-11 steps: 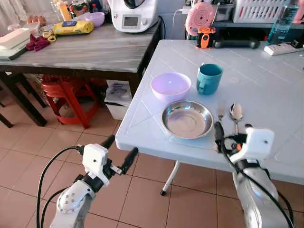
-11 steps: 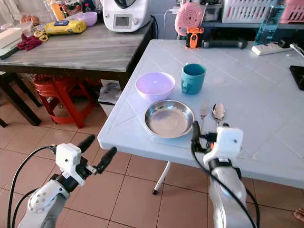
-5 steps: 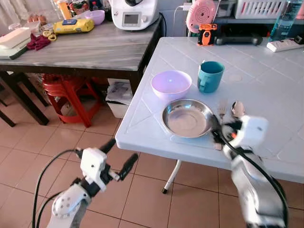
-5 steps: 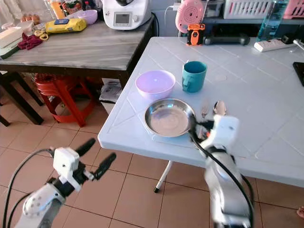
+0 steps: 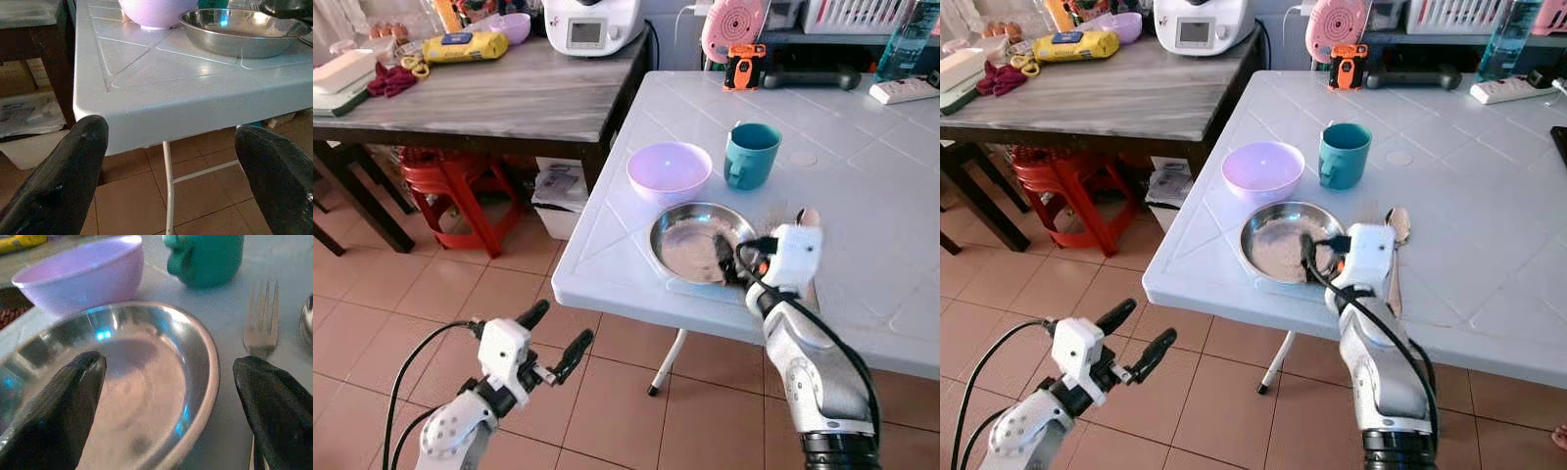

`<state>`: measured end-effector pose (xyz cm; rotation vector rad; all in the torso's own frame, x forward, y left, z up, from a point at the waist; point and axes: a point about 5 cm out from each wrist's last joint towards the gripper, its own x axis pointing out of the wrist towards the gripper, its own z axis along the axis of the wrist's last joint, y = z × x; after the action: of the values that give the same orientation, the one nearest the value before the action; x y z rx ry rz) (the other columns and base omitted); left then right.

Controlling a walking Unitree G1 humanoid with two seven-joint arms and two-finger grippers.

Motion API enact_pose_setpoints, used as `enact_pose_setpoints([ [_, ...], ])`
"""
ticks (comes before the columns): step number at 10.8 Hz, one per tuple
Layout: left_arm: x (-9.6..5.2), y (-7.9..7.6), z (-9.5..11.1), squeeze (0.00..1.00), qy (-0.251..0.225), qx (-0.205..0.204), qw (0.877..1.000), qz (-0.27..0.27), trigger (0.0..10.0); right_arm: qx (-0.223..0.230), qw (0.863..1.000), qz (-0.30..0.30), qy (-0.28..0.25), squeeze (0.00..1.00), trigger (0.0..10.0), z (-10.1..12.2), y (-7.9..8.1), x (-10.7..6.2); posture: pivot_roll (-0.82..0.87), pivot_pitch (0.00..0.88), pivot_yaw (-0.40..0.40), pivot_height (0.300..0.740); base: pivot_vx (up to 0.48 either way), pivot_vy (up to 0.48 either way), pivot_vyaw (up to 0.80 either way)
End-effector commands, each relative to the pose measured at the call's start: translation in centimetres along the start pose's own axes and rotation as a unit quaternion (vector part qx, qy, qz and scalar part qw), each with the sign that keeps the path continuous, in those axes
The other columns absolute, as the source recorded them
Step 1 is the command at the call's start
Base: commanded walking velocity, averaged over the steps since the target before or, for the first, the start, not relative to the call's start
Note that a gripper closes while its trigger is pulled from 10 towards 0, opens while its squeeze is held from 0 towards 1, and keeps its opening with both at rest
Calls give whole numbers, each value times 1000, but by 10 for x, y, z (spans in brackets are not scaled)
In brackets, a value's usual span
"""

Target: Setting the table

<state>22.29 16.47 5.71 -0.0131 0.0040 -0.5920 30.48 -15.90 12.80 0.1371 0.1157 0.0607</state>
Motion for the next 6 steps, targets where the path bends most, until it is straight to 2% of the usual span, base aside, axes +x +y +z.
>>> enact_pose_setpoints([
  [1, -5, 2, -4, 0, 9, 6, 1000, 0, 10000, -5, 1000, -4, 13, 0, 10000, -2, 0, 2, -69, 115, 98, 740, 0, 0, 0],
  [2, -6, 3, -7, 0, 11, 5, 1000, 2, 10000, -3, 1000, -6, 15, 0, 10000, -2, -1, 2, -68, 117, 98, 740, 0, 0, 0],
  [3, -7, 5, -14, 0, 16, 3, 1000, 3, 10000, 5, 1000, -10, 24, 0, 9255, -6, -5, 2, -69, 117, 101, 740, 0, 0, 0],
  [4, -7, 7, -17, 0, 20, 3, 1000, 3, 10000, 12, 1000, -10, 24, 0, 0, -6, -5, 3, -70, 118, 103, 740, 0, 0, 0],
  [6, -10, 11, -28, 0, 31, 2, 1000, 3, 10000, 25, 999, -2, 23, 0, 0, -4, 2, 5, -72, 120, 109, 740, 0, 0, 0],
])
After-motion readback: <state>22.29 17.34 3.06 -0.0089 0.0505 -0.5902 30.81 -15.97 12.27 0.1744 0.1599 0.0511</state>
